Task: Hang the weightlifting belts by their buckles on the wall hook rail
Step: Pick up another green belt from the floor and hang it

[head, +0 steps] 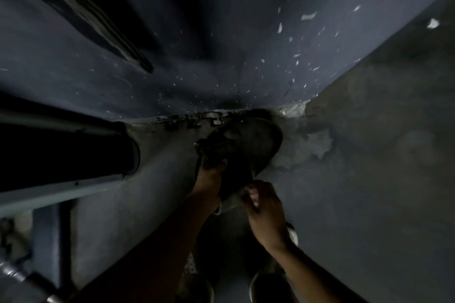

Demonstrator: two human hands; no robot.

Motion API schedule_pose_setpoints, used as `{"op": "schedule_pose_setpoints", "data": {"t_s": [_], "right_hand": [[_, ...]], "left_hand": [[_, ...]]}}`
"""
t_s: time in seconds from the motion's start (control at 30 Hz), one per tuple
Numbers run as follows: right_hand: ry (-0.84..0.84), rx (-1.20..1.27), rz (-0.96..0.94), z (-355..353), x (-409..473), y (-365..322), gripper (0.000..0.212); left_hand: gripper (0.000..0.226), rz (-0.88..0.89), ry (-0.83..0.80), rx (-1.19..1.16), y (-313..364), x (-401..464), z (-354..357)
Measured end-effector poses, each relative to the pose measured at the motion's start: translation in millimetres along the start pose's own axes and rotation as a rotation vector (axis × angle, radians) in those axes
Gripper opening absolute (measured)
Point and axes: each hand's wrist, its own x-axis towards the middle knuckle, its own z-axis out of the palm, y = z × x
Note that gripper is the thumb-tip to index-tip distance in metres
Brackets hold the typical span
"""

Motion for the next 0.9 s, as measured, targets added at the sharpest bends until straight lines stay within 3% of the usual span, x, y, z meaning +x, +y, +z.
{"op": "schedule_pose_setpoints", "data": {"t_s": [0.1, 0.3, 0.4, 0.53, 0.77, 0.9], "right_hand": [[0.018, 0.034, 0.049, -55, 1, -35, 0.019], [-0.215, 0.412, 0.302, -158, -1, -140, 0.068], [-0.195, 0.457, 0.394, -202, -21, -193, 0.066], [-0.286, 0.616, 0.445, -248, -78, -252, 0.044], [-0.042, 0.746, 0.116, -283, -198, -322, 0.012], [0.047, 0.673, -0.175, -304, -268, -361, 0.02]], "left_hand": [[0.043, 0.122, -0.088, -0.008, 22, -64, 0], [0.044, 0.224, -0.286, 0.064, 65, -195, 6], [0.047, 0.288, -0.343, 0.093, 84, -256, 11], [0.046, 0.379, -0.438, 0.088, 110, -337, 9], [0.051, 0.42, -0.53, 0.016, 137, -453, -10], [0.039, 0.492, -0.445, 0.028, 173, -524, -20]]}}
